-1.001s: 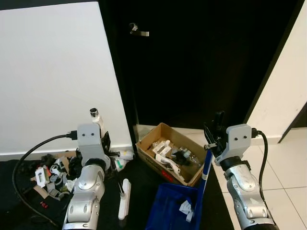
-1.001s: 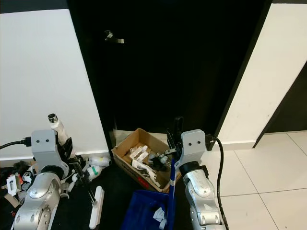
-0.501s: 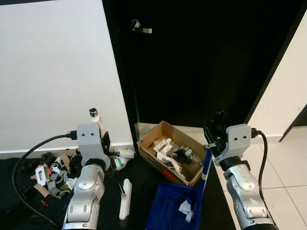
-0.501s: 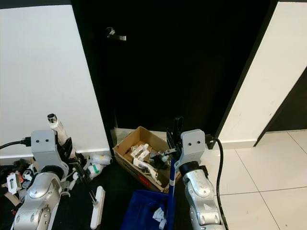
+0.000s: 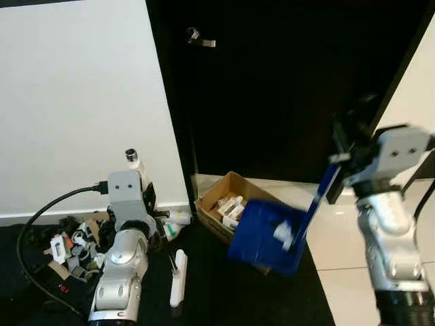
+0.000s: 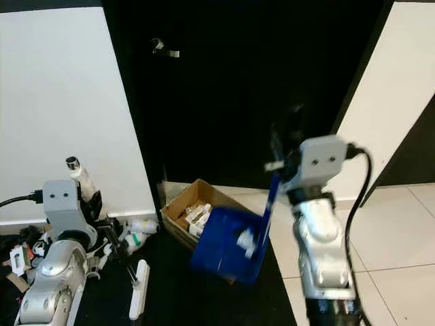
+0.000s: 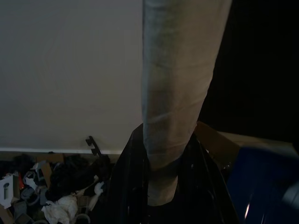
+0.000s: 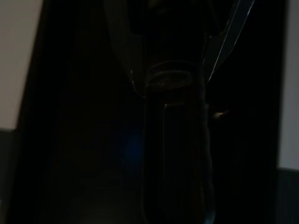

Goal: Sweep floor

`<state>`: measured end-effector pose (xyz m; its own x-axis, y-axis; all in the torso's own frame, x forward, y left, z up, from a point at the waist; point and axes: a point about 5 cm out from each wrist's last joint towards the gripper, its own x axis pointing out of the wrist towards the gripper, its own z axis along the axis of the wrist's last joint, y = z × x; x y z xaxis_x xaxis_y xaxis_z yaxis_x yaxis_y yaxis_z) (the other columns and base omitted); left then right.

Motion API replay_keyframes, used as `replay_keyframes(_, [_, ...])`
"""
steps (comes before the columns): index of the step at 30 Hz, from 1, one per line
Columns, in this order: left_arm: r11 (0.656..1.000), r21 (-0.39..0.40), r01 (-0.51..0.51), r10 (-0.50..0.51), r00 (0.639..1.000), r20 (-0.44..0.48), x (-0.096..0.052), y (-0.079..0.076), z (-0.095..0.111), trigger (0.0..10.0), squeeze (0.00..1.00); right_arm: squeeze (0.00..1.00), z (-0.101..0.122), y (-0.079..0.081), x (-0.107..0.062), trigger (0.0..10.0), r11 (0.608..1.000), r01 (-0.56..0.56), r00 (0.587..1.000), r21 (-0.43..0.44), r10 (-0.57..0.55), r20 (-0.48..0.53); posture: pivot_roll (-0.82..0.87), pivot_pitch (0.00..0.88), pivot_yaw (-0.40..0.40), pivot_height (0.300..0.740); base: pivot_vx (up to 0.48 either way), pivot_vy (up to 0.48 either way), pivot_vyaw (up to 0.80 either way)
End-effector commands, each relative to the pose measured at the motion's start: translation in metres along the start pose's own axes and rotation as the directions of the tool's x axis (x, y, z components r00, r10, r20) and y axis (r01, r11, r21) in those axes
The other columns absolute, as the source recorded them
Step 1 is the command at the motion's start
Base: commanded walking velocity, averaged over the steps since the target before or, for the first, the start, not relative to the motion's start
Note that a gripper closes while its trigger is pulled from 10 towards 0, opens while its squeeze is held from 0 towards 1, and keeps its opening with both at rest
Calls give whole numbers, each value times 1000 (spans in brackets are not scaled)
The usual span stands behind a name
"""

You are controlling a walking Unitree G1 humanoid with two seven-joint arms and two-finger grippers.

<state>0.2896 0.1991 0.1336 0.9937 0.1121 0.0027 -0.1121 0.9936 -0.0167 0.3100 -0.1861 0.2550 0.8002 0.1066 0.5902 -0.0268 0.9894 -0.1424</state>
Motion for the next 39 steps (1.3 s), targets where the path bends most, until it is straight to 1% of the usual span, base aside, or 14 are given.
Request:
replay_keyframes(1, [1000,21,3,-3,1000,19,2,1,6,10000,0,0,-4,-1,6,10000,1000,22,1000,-15,-22,12,-18,66,67,740,0,0,0])
replay_keyframes(6, [1000,16,17,-17,1000,23,2,-4,8,10000,0,0,-17,5,22,10000,999,23,1000,-35,-24,-12,1,77,60,740,0,0,0])
replay_keyframes(7, [1000,15,16,-16,1000,25,1,-4,9,10000,0,0,-20,7,26,10000,998,16,1000,-56,-17,-12,16,85,52,740,0,0,0])
replay_keyframes(8, [1000,15,16,-16,1000,25,1,-4,9,10000,0,0,-20,7,26,10000,998,16,1000,-56,-17,-12,16,85,52,740,0,0,0])
replay_keyframes(10, [1000,11,12,-12,999,29,0,-5,10,10000,0,0,-24,12,37,10000,995,-8,1000,-104,7,-17,35,97,36,740,0,0,0])
replay_keyframes(14, [1000,7,7,-7,1000,31,-2,-5,10,10000,0,0,-28,14,41,10000,991,-29,999,-134,26,-28,42,100,31,740,0,0,0])
replay_keyframes(16, [1000,5,-1,1,1000,28,-8,-4,9,10000,0,0,-33,18,49,10000,982,-56,998,-178,51,-32,66,112,15,740,0,0,0])
replay_keyframes(21, [1000,10,-11,11,1000,19,-14,-2,8,10000,0,0,-38,23,58,10000,974,-79,997,-210,75,-30,82,122,8,740,0,0,0])
replay_keyframes(25, [1000,14,-12,12,1000,18,-16,-2,8,10000,0,0,-40,27,62,10000,971,-95,995,-219,91,-28,98,128,4,740,0,0,0])
replay_keyframes(26, [1000,18,-13,13,1000,19,-18,-2,9,10000,0,0,-40,30,66,10000,970,-104,995,-218,100,-30,112,131,4,740,0,0,0])
replay_keyframes(33, [1000,21,-14,13,1000,23,-19,-2,11,10000,0,0,-38,33,71,10000,965,-107,994,-241,105,-18,112,131,4,740,0,0,0])
replay_keyframes(35, [1000,20,-19,19,1000,25,-21,-1,12,10000,0,0,-35,37,75,10000,954,-124,992,-274,129,-2,131,133,-8,740,0,0,0])
replay_keyframes(36, [1000,19,-25,25,999,26,-23,0,12,10000,0,0,-32,42,80,10000,944,-146,988,-297,155,5,145,136,-25,740,0,0,0])
replay_keyframes(39, [999,18,-29,29,999,26,-24,0,12,10000,0,0,-31,45,82,10000,936,-161,985,-312,173,11,149,137,-28,740,0,0,0])
